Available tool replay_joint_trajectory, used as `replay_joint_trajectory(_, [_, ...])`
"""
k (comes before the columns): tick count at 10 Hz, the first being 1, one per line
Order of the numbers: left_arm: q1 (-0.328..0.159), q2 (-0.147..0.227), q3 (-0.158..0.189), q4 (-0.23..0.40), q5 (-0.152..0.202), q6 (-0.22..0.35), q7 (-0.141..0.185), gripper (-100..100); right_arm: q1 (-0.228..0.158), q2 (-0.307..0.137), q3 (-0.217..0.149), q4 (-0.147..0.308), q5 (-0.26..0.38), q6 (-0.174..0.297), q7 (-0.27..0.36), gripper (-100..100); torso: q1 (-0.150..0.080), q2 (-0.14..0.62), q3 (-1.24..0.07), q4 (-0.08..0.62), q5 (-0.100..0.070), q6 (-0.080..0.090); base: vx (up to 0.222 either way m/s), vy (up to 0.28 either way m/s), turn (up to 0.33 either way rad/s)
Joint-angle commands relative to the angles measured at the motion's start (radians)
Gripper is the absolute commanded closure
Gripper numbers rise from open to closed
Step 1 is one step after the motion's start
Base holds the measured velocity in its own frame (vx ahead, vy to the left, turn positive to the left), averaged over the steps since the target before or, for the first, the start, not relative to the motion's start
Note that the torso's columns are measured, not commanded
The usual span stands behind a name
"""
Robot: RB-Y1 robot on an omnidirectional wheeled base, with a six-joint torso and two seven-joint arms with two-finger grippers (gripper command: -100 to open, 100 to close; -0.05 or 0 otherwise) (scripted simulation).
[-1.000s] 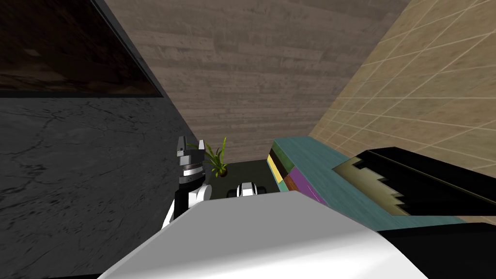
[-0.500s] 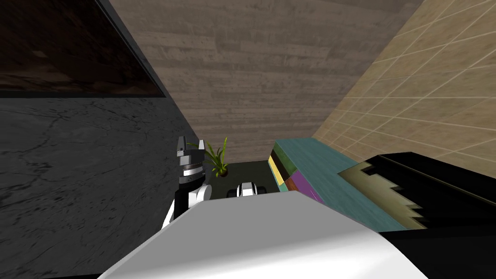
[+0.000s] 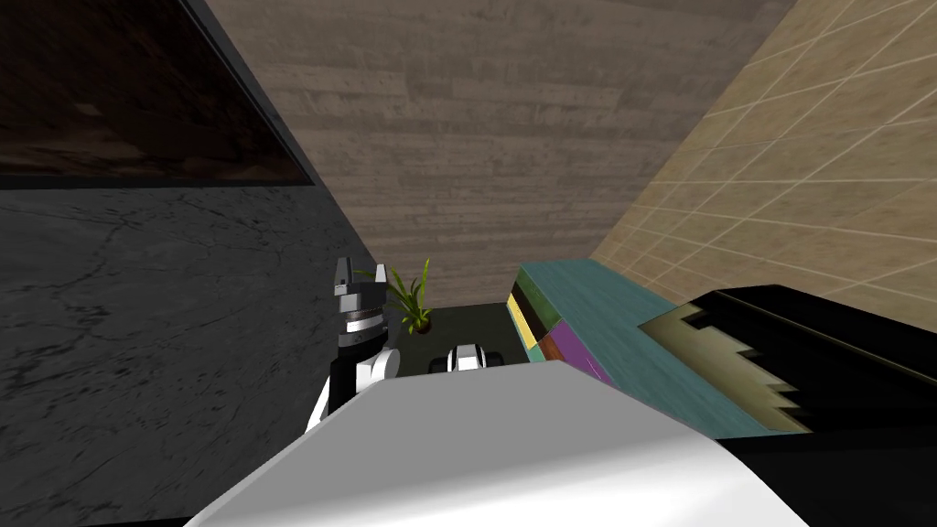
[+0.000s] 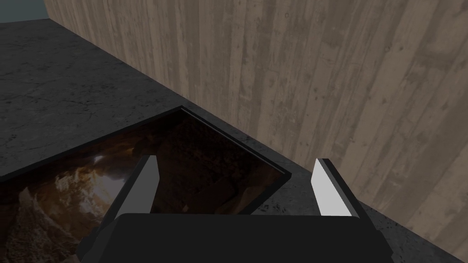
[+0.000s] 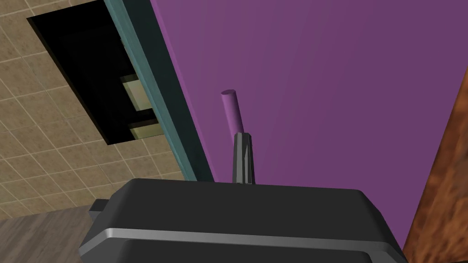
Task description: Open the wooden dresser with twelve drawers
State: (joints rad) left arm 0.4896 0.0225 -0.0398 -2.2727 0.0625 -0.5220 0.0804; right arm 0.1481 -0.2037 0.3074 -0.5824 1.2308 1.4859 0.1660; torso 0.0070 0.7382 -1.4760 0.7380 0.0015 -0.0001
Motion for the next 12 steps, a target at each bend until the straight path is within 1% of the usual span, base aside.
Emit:
replay_joint_trajectory(1, [0.0, 0.0, 0.0, 0.0, 0.0, 0.0, 0.0, 0, -0.002, -0.001, -0.003, -0.032, 0.002, 0.007, 0.036, 100, 0.0, 0.0, 0.0, 0.0, 0.001, 0.0, -0.025, 0.17, -0.023])
replay_joint_trajectory(3, [0.0, 0.0, 0.0, 0.0, 0.0, 0.0, 0.0, 0, -0.008, -0.002, -0.005, -0.055, 0.005, 0.012, 0.064, 100, -0.006, 0.0, 0.0, 0.0, -0.001, 0.0, -0.026, 0.207, -0.02])
replay_joint_trajectory(4, [0.0, 0.0, 0.0, 0.0, 0.0, 0.0, 0.0, 0, -0.004, -0.001, -0.004, -0.054, 0.004, 0.013, 0.058, 100, -0.005, 0.0, 0.0, 0.0, -0.001, 0.0, -0.013, 0.112, -0.011])
replay_joint_trajectory(5, [0.0, 0.0, 0.0, 0.0, 0.0, 0.0, 0.0, 0, -0.016, -0.029, -0.013, -0.062, 0.0, 0.003, 0.08, -100, -0.013, -0.001, 0.0, 0.0, -0.003, 0.0, 0.017, -0.022, -0.002])
replay_joint_trajectory(6, [0.0, 0.0, 0.0, 0.0, 0.0, 0.0, 0.0, 0, -0.022, -0.045, -0.019, -0.067, -0.003, -0.003, 0.091, -100, -0.018, -0.002, -0.001, 0.0, -0.004, 0.0, 0.037, -0.089, 0.002])
replay_joint_trajectory(7, [0.0, 0.0, 0.0, 0.0, 0.0, 0.0, 0.0, 0, -0.022, -0.045, -0.019, -0.067, -0.003, -0.003, 0.091, -100, -0.017, -0.003, -0.002, -0.001, -0.004, 0.0, 0.039, -0.112, 0.008])
replay_joint_trajectory(8, [0.0, 0.0, 0.0, 0.0, 0.0, 0.0, 0.0, 0, -0.031, -0.071, -0.027, -0.074, -0.007, -0.012, 0.108, -100, -0.012, -0.001, -0.001, 0.0, -0.003, 0.0, 0.04, -0.156, -0.003])
replay_joint_trajectory(9, [0.0, 0.001, 0.001, 0.0, 0.0, 0.0, 0.0, 0, -0.024, -0.059, -0.023, -0.071, -0.005, -0.008, 0.096, -100, -0.01, 0.0, 0.0, 0.0, -0.002, 0.0, 0.02, -0.085, 0.006])
replay_joint_trajectory(10, [0.0, 0.0, 0.0, 0.0, 0.0, 0.0, 0.0, 0, -0.009, -0.086, -0.011, -0.086, 0.003, -0.036, 0.092, -100, -0.003, 0.001, 0.001, 0.0, -0.001, 0.0, 0.066, -0.053, -0.235])
replay_joint_trajectory(11, [0.0, 0.0, 0.0, 0.0, 0.0, 0.0, 0.0, 0, -0.001, -0.098, -0.005, -0.093, 0.006, -0.05, 0.088, -100, -0.003, -0.001, 0.0, 0.0, 0.0, 0.001, 0.108, -0.045, -0.209])
replay_joint_trajectory(12, [0.0, 0.0, 0.0, 0.0, 0.0, 0.0, 0.0, 0, -0.006, -0.087, -0.009, -0.086, 0.005, -0.036, 0.09, -100, -0.004, -0.003, -0.002, -0.001, -0.001, 0.0, 0.049, -0.015, -0.025])
